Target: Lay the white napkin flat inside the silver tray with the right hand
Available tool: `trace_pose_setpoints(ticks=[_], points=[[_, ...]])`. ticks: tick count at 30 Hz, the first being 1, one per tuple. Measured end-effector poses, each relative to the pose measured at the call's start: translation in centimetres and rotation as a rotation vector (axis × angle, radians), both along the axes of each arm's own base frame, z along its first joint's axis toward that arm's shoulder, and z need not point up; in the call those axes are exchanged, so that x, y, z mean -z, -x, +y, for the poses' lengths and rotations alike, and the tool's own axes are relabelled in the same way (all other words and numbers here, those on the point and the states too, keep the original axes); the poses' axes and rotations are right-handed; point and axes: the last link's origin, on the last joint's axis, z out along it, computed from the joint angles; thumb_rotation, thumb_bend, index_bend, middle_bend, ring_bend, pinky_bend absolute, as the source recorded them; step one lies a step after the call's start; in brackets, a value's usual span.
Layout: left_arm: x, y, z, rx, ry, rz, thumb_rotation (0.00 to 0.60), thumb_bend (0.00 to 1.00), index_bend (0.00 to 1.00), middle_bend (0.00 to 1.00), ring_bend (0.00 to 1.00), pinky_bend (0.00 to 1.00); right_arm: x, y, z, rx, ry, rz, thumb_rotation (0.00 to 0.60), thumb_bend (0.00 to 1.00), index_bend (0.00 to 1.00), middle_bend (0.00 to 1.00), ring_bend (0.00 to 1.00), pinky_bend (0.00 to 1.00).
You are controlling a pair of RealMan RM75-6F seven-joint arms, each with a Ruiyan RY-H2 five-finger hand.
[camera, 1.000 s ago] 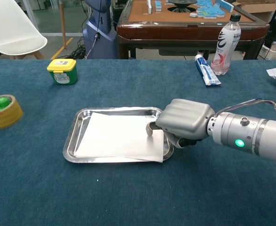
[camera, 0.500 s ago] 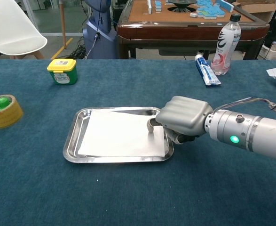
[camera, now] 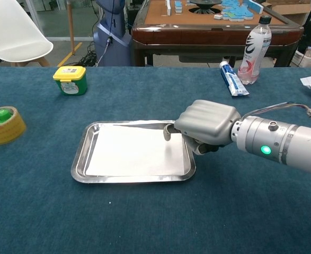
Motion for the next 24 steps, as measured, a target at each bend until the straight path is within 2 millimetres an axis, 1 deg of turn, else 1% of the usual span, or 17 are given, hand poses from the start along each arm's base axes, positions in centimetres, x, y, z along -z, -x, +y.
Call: trace_pose_setpoints(ticks=[12, 24], points=[[0.1, 0.0, 0.0, -0.001, 0.004, 0.002, 0.6, 0.23, 0.41, 0.35, 0.23, 0.48, -1.0, 0.4, -0.5, 0.018, 0.067, 0.011, 0.6, 1.0, 0.29, 1.0, 0.92, 1.0], [0.1, 0.0, 0.0, -0.001, 0.004, 0.002, 0.6, 0.23, 0.41, 0.35, 0.23, 0.48, -0.9, 1.4, -0.9, 0.057, 0.078, 0.043, 0.6, 1.0, 0.29, 1.0, 0.92, 1.0]])
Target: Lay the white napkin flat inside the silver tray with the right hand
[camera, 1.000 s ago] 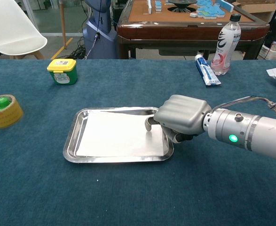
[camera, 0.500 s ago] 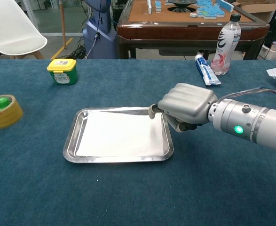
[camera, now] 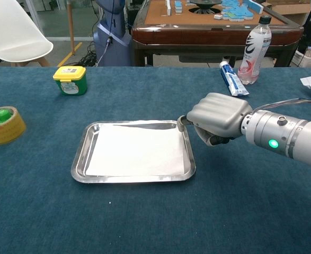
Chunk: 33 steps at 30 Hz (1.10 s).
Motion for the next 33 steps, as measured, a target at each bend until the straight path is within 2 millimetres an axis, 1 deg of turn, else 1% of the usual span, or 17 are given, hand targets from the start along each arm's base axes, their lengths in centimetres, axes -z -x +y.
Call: trace_pose_setpoints(ticks=[15, 33], points=[[-0.2, 0.0, -0.1, 0.001, -0.006, -0.004, 0.6, 0.23, 0.41, 0.35, 0.23, 0.48, 1.1, 0.1, -0.6, 0.022, -0.003, -0.002, 0.6, 1.0, 0.3, 1.0, 0.92, 1.0], [-0.3, 0.0, -0.1, 0.001, -0.007, -0.006, 0.6, 0.23, 0.41, 0.35, 0.23, 0.48, 2.0, -0.3, -0.6, 0.029, -0.009, -0.015, 0.6, 1.0, 0.3, 1.0, 0.92, 1.0]])
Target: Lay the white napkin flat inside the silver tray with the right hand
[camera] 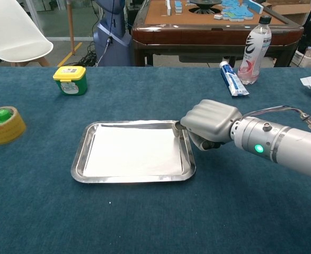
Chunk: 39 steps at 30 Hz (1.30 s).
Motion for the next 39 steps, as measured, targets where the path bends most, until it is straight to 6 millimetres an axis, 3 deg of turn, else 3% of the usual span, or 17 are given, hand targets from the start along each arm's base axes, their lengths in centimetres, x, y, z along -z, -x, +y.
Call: trace_pose_setpoints(ticks=[32, 39], points=[[-0.1, 0.0, 0.0, -0.001, -0.002, -0.001, 0.6, 0.23, 0.41, 0.35, 0.23, 0.48, 1.1, -1.1, -0.2, 0.011, -0.009, -0.026, 0.6, 1.0, 0.3, 1.0, 0.92, 1.0], [-0.1, 0.0, 0.0, 0.0, -0.003, -0.002, 0.6, 0.23, 0.41, 0.35, 0.23, 0.48, 0.5, -1.3, -0.3, 0.011, 0.0, -0.055, 0.6, 1.0, 0.3, 1.0, 0.92, 1.0]])
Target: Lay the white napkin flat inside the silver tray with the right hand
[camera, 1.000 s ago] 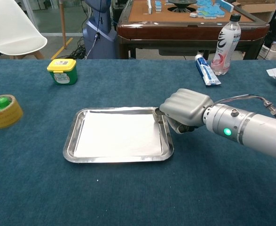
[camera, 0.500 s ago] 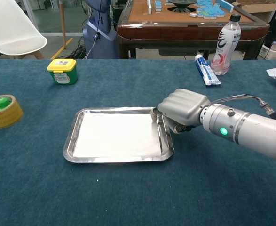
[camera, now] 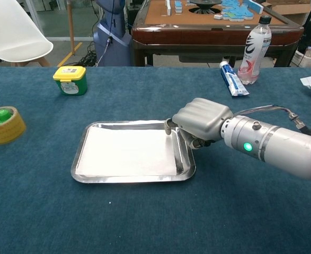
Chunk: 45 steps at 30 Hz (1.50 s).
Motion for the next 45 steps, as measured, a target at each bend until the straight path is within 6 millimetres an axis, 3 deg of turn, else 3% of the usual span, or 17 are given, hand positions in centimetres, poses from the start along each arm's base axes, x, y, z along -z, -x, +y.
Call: trace_pose_setpoints(ticks=[10, 14, 20, 26, 34, 45], points=[[0.4, 0.0, 0.1, -0.003, 0.014, 0.005, 0.6, 0.23, 0.41, 0.35, 0.23, 0.48, -3.2, -0.4, 0.3, -0.021, 0.066, -0.081, 0.6, 0.99, 0.3, 1.0, 0.9, 1.0], [0.7, 0.0, 0.2, -0.005, 0.025, 0.009, 0.6, 0.23, 0.41, 0.35, 0.23, 0.48, -5.6, -0.1, 0.8, -0.023, 0.106, -0.128, 0.6, 0.78, 0.3, 0.99, 0.84, 1.0], [1.2, 0.0, 0.3, -0.008, 0.036, 0.015, 0.6, 0.23, 0.41, 0.35, 0.23, 0.48, -10.0, 1.1, 2.0, -0.016, 0.166, -0.179, 0.6, 0.44, 0.3, 0.83, 0.72, 1.0], [1.4, -0.1, 0.6, -0.009, 0.034, 0.017, 0.6, 0.23, 0.41, 0.35, 0.23, 0.48, -13.9, 2.7, 4.1, 0.016, 0.209, -0.2, 0.6, 0.23, 0.3, 0.63, 0.55, 0.84], [1.4, -0.2, 0.8, -0.008, 0.023, 0.014, 0.6, 0.23, 0.41, 0.35, 0.23, 0.48, -18.2, 5.7, 7.7, 0.081, 0.294, -0.207, 0.6, 0.21, 0.34, 0.58, 0.48, 0.64], [1.1, -0.8, 1.3, 0.009, -0.001, -0.012, 0.6, 0.23, 0.41, 0.35, 0.23, 0.48, -21.0, 9.5, 13.0, 0.214, 0.379, -0.23, 0.6, 0.21, 0.34, 0.56, 0.46, 0.54]])
